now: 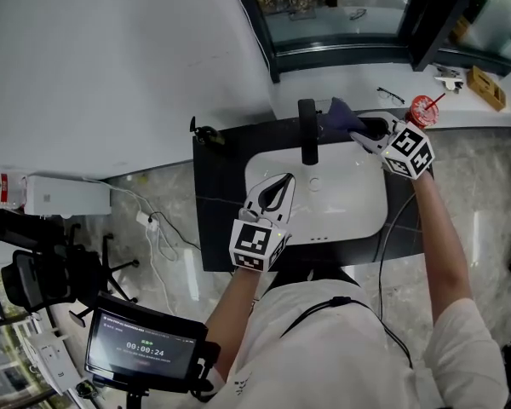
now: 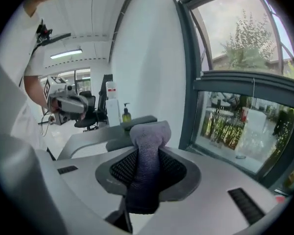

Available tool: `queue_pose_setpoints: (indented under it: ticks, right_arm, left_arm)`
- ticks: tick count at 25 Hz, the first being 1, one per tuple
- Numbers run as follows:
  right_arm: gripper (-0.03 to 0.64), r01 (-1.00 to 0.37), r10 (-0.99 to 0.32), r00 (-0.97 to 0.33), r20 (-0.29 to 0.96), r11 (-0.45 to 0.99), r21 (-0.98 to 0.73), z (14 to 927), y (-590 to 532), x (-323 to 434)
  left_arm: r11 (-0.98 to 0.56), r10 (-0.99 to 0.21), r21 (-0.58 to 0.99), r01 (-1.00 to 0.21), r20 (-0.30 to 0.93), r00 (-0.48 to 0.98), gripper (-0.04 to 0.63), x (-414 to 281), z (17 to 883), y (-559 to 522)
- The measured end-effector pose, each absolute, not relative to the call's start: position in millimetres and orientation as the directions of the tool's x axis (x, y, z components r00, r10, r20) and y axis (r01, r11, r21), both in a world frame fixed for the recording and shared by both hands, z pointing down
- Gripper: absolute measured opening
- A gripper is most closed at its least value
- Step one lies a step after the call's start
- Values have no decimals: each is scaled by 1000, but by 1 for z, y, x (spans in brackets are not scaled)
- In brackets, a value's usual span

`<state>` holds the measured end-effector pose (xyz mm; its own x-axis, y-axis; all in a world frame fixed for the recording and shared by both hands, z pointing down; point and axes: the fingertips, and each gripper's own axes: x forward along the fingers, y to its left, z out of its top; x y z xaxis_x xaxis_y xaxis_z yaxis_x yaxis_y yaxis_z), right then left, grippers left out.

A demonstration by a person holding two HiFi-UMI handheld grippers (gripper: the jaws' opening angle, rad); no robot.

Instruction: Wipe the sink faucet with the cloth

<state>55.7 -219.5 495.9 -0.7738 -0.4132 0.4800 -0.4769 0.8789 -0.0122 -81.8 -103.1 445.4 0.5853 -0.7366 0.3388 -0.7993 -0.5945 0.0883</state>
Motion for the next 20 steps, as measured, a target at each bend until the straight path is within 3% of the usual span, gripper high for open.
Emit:
queue_pose_setpoints:
  ticks: [8,20]
  right_arm:
    - [114,-295,-202,-673,711,955,-8,599,-171,23]
    - [114,-270,-191,-736,650,963,-22,596,-206,-19]
  left_arm:
    - [-580,-741,86,-810,356,569,-5,-90,447,-102]
    - [-515,-777,68,-854,385,499,-5,-121,456,-90]
